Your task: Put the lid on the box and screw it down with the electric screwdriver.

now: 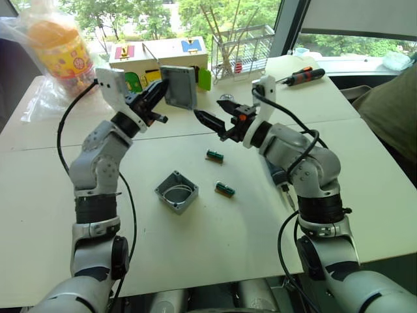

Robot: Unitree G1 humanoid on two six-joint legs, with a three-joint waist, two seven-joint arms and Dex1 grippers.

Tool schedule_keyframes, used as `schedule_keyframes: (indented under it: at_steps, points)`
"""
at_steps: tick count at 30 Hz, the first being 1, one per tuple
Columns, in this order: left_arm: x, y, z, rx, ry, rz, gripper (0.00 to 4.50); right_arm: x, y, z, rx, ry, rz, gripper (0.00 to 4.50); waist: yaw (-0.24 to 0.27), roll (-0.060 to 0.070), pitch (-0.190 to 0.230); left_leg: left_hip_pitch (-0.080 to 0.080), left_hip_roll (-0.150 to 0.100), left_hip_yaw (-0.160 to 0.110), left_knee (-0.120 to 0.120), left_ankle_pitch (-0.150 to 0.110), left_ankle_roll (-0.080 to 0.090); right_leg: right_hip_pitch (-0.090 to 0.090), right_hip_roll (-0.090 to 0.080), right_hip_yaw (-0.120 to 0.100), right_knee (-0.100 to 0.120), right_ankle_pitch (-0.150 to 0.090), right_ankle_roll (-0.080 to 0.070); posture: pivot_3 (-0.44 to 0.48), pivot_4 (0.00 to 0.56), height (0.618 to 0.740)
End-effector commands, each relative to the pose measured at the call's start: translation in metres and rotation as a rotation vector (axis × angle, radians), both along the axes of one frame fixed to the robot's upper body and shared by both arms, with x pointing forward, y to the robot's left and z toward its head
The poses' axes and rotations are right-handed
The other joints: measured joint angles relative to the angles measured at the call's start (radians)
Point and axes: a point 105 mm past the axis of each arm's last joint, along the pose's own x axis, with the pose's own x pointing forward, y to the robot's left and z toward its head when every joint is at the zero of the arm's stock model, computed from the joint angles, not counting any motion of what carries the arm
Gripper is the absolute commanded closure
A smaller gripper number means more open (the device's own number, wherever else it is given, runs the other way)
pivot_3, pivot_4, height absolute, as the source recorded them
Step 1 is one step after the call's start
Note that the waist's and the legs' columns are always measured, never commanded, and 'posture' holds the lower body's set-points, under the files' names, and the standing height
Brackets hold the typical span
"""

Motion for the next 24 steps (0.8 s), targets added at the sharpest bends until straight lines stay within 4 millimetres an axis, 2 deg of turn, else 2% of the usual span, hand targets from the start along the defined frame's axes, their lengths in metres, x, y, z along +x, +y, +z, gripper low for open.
schedule_keyframes:
  at_steps: [1, 5, 14, 20, 21, 22, 24]
  points:
    - [-0.009, -0.009, 0.017, 0.023, -0.092, -0.035, 4.43, -0.011, 0.001, 0.025, 0.055, -0.057, 0.034, 0.00, 0.001, 0.000, 0.000, 0.000, 0.000, 0.000, 0.000, 0.000, 0.000, 0.000, 0.000, 0.000, 0.000, 0.000, 0.000, 0.000, 0.150, 0.740]
    - [-0.007, -0.011, 0.012, 0.061, -0.094, -0.038, 4.43, -0.015, 0.001, 0.032, 0.086, -0.045, 0.038, 0.00, 0.003, 0.000, 0.000, 0.000, 0.000, 0.000, 0.000, 0.000, 0.000, 0.000, 0.000, 0.000, 0.000, 0.000, 0.000, 0.000, 0.150, 0.740]
    - [-0.006, -0.026, 0.014, 0.140, -0.133, -0.072, 4.43, -0.018, 0.002, 0.037, 0.121, -0.027, 0.038, 0.00, 0.004, 0.000, 0.000, 0.000, 0.000, 0.000, 0.000, 0.000, 0.000, 0.000, 0.000, 0.000, 0.000, 0.000, 0.000, 0.000, 0.150, 0.740]
    - [-0.003, -0.028, 0.013, 0.155, -0.136, -0.076, 4.43, -0.021, 0.004, 0.036, 0.136, -0.016, 0.044, 0.00, 0.003, 0.000, 0.000, 0.000, 0.000, 0.000, 0.000, 0.000, 0.000, 0.000, 0.000, 0.000, 0.000, 0.000, 0.000, 0.000, 0.150, 0.740]
    - [-0.003, -0.028, 0.013, 0.156, -0.136, -0.077, 4.50, -0.021, 0.004, 0.035, 0.137, -0.015, 0.045, 0.50, 0.003, 0.000, 0.000, 0.000, 0.000, 0.000, 0.000, 0.000, 0.000, 0.000, 0.000, 0.000, 0.000, 0.000, 0.000, 0.000, 0.150, 0.740]
    - [-0.003, -0.028, 0.013, 0.157, -0.137, -0.077, 4.50, -0.021, 0.004, 0.035, 0.138, -0.014, 0.045, 0.73, 0.003, 0.000, 0.000, 0.000, 0.000, 0.000, 0.000, 0.000, 0.000, 0.000, 0.000, 0.000, 0.000, 0.000, 0.000, 0.000, 0.150, 0.740]
    - [-0.003, -0.028, 0.012, 0.161, -0.138, -0.079, 4.50, -0.023, 0.004, 0.034, 0.137, -0.012, 0.054, 1.47, 0.003, 0.000, 0.000, 0.000, 0.000, 0.000, 0.000, 0.000, 0.000, 0.000, 0.000, 0.000, 0.000, 0.000, 0.000, 0.000, 0.150, 0.740]
